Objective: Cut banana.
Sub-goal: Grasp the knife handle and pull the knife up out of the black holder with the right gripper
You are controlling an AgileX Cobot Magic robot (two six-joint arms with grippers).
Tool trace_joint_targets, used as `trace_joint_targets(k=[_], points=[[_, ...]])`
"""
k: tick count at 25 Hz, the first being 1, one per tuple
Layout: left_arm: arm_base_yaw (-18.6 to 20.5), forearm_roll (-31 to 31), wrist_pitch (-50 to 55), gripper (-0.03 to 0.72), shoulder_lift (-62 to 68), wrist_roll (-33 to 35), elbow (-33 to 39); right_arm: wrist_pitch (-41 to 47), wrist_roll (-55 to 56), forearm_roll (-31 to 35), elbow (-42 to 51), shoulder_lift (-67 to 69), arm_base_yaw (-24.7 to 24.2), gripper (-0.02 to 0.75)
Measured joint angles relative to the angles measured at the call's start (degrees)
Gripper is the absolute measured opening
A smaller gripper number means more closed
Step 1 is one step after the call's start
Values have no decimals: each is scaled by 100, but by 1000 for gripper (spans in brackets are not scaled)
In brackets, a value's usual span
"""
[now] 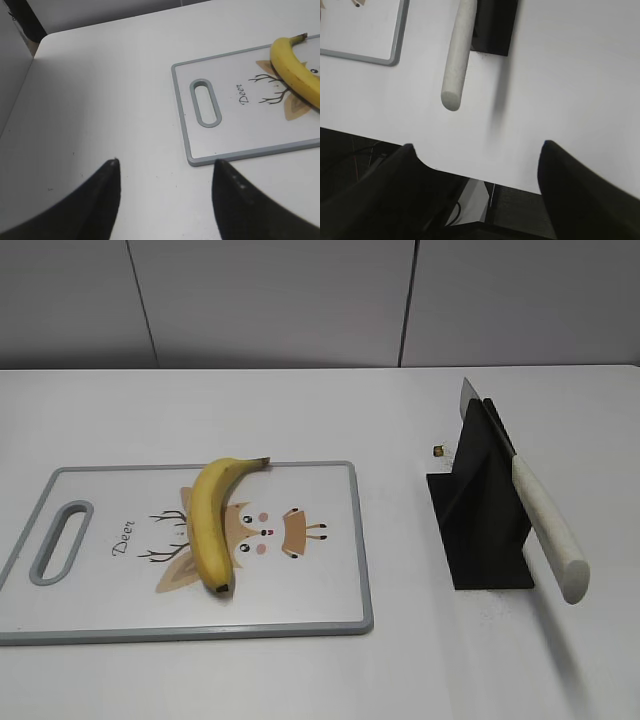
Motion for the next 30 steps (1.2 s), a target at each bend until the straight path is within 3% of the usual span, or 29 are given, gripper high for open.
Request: trace_joint_targets(k=[12,30], points=[[0,0,0,564,0,0,0,-5,69,593,-520,1808,0,541],[0,0,0,563,0,0,0,-613,-35,728,-524,3563,11,530]])
